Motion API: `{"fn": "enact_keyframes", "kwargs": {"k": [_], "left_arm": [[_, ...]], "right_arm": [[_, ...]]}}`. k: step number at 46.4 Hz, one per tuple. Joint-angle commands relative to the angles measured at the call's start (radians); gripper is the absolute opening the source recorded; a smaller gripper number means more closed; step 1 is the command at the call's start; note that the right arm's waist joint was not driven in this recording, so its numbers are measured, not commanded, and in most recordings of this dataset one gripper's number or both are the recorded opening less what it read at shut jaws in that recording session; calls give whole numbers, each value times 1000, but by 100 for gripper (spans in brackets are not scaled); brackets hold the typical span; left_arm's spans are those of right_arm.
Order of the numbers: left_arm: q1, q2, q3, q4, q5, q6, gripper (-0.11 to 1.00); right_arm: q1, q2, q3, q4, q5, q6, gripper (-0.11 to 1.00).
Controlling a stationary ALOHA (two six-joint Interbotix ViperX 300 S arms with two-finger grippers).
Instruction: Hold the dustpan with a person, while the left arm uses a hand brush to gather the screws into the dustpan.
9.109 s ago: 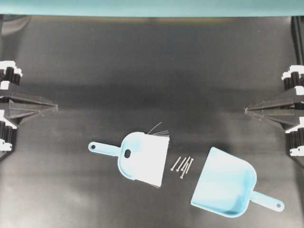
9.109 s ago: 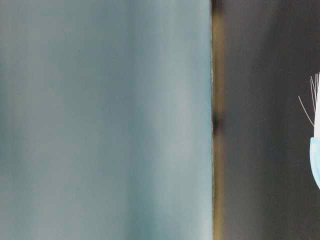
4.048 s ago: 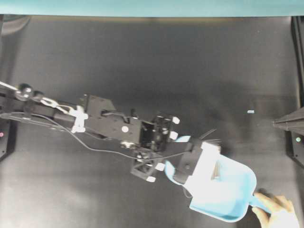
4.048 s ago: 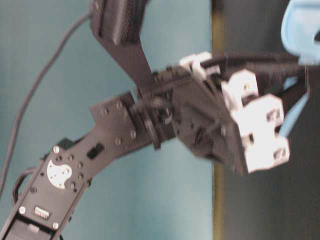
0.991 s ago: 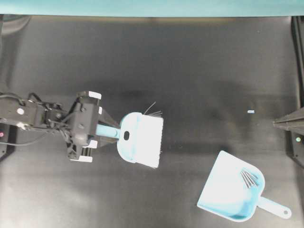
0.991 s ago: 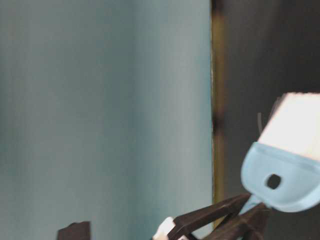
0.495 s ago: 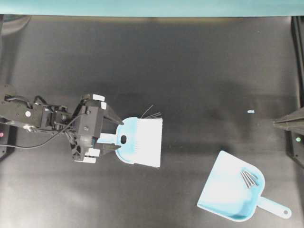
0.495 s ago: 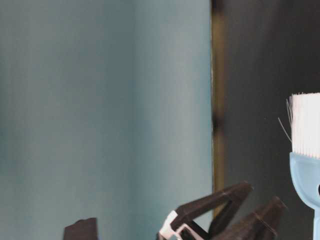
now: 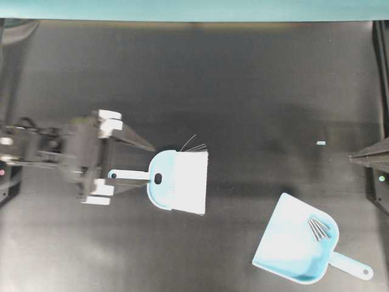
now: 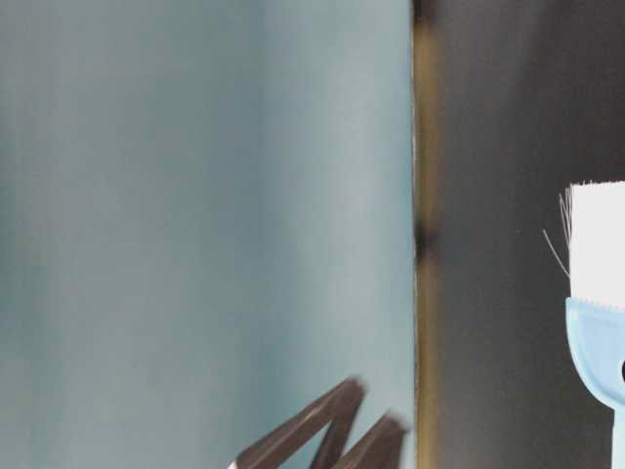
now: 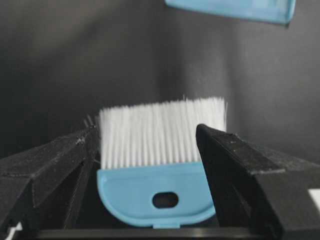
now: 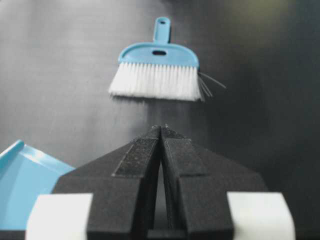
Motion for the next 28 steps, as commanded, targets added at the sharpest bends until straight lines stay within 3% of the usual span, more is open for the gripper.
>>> {"fn": "enact_keyframes", "kwargs": {"k": [1,28], "left_arm": [[2,-80,23,2,-9,-2,76],[-5,-207,103,2,6,-3,76]], "right_arm": [[0,5,-6,-3,-9,-5,0],[0,5,-6,-3,-9,-6,0]]}}
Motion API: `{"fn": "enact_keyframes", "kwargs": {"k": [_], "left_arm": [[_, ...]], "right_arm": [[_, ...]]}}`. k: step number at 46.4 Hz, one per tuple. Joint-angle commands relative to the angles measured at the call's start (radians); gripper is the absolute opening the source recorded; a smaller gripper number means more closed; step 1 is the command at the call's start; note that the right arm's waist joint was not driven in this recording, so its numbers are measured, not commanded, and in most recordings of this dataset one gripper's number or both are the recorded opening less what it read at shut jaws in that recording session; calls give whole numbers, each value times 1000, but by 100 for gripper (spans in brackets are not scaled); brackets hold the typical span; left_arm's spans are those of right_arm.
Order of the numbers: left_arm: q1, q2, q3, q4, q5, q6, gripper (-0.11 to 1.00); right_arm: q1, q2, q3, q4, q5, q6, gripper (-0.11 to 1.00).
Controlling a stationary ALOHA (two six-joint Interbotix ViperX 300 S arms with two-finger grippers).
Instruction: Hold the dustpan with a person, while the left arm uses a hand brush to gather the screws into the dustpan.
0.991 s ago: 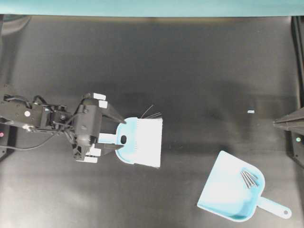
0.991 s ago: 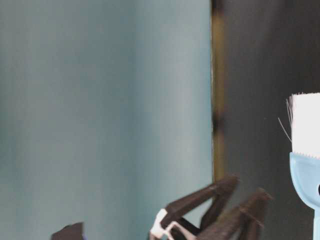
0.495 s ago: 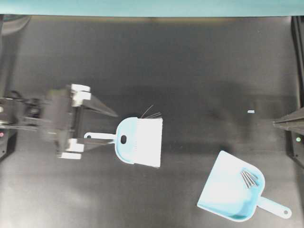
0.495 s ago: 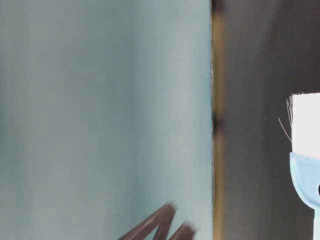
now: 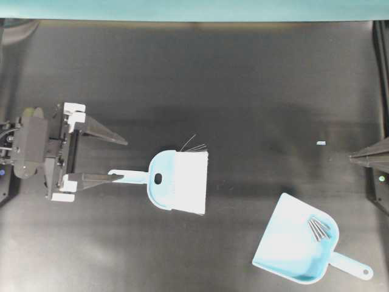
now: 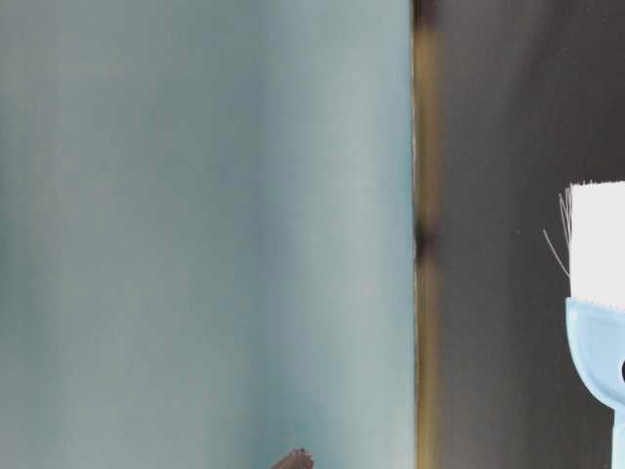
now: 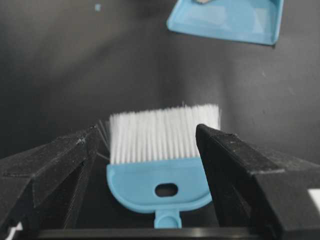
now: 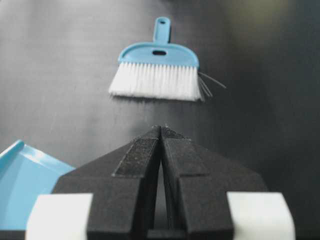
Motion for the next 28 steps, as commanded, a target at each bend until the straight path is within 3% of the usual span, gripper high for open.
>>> {"fn": "enact_keyframes", "kwargs": {"k": [1,28], "left_arm": [[-5,-15,-3,0,0,-2,76],[-15,-35,9,2,2,-2,76]], "right_arm": [[0,5,-6,-2,-8,-5,0],[0,5,-6,-2,-8,-6,0]]}}
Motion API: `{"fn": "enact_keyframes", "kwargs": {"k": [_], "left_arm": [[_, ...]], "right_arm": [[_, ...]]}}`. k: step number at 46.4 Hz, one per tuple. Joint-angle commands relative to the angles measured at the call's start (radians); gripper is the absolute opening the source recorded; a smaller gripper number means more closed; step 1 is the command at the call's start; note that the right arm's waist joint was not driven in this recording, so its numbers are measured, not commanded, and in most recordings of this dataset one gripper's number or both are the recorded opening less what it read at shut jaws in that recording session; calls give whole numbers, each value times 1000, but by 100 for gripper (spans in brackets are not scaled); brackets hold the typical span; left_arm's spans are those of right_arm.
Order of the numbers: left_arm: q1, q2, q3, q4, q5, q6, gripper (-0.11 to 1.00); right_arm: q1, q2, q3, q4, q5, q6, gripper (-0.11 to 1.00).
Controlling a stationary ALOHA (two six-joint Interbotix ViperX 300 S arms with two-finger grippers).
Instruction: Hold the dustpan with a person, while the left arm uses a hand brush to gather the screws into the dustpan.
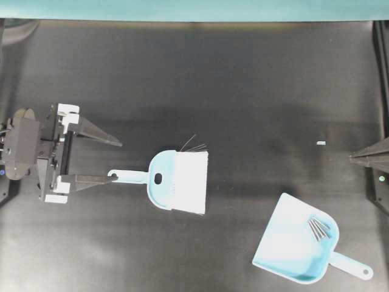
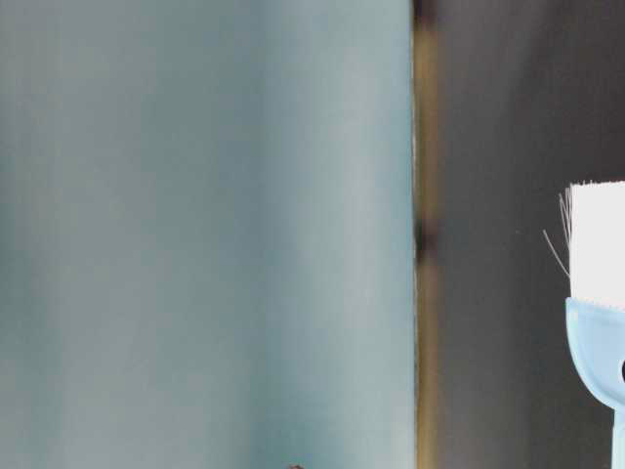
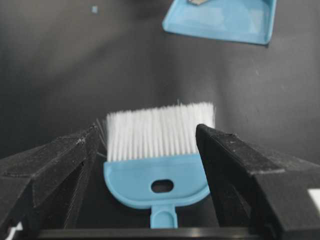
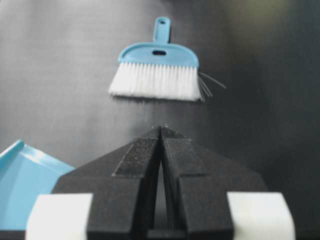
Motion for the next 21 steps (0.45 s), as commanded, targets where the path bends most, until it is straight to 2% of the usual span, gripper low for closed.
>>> {"fn": "enact_keyframes", "kwargs": {"k": [1,21], "left_arm": [[-6,-3,-8,0,-5,-2,76],[-8,-25,2,2,-5,-2,76]], "right_arm": [[0,5,-6,-3,-9,-6,0],[0,5,-6,-3,-9,-6,0]]}}
